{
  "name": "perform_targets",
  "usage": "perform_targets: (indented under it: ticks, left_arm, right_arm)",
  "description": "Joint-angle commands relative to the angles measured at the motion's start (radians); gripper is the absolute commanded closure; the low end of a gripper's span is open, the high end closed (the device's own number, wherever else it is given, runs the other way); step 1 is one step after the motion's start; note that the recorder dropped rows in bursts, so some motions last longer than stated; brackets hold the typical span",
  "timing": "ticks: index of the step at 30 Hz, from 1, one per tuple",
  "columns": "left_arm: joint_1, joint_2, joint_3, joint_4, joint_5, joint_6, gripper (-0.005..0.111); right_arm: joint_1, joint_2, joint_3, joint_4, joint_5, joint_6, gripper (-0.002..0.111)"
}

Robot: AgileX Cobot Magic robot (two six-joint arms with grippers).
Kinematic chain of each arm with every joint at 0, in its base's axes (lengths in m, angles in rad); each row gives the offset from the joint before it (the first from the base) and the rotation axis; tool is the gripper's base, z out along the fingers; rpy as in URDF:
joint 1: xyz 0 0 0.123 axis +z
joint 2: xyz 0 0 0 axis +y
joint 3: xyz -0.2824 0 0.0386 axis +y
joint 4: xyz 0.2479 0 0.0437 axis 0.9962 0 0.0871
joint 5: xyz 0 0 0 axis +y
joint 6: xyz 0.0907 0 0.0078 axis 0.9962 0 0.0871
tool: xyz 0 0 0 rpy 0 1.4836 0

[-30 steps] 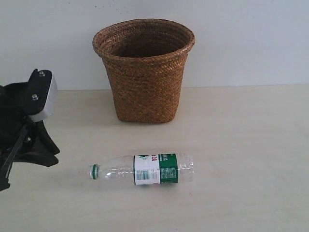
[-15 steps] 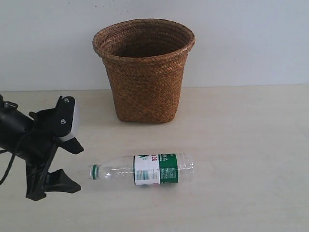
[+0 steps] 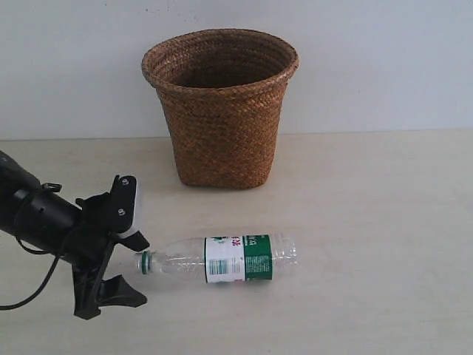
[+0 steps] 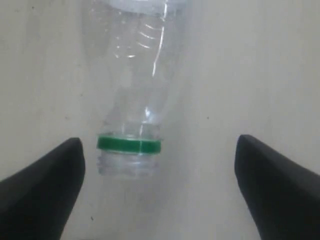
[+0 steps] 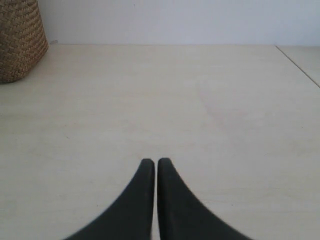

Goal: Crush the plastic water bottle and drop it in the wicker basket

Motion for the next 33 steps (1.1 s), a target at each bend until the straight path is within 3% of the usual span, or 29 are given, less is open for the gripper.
perform_targets:
  ticks: [1, 10, 17, 20, 29, 33]
  left_arm:
    - [-0.004, 0.029, -0.009, -0.07, -0.031, 0.037, 0.031]
    - [-0.004, 0.081, -0.047, -0.178, 0.008, 0.035, 0.031]
    - [-0.004, 0.106, -0.048, -0.157, 0.004, 0.035, 0.034]
    - [-0.004, 0.106, -0.048, -0.142, -0.001, 0.035, 0.045]
    - [-0.004, 0.106, -0.048, -0.139, -0.026, 0.035, 0.102]
    - [-0.004, 0.106, -0.048, -0.139, -0.026, 0.035, 0.103]
  right_arm:
    - [-0.002, -0.006, 0.0, 0.0, -0.004, 0.003, 0.108]
    - [-0.002, -0.006, 0.0, 0.0, -0.004, 0.007, 0.108]
    - [-0.002, -0.006, 0.0, 0.0, -0.004, 0.01, 0.108]
    - [-0.002, -0.006, 0.0, 0.0, -0.004, 0.01, 0.108]
    - [-0.002, -0.006, 0.0, 0.0, -0.004, 0.01, 0.108]
    - [-0.002, -0.006, 0.0, 0.0, -0.004, 0.01, 0.108]
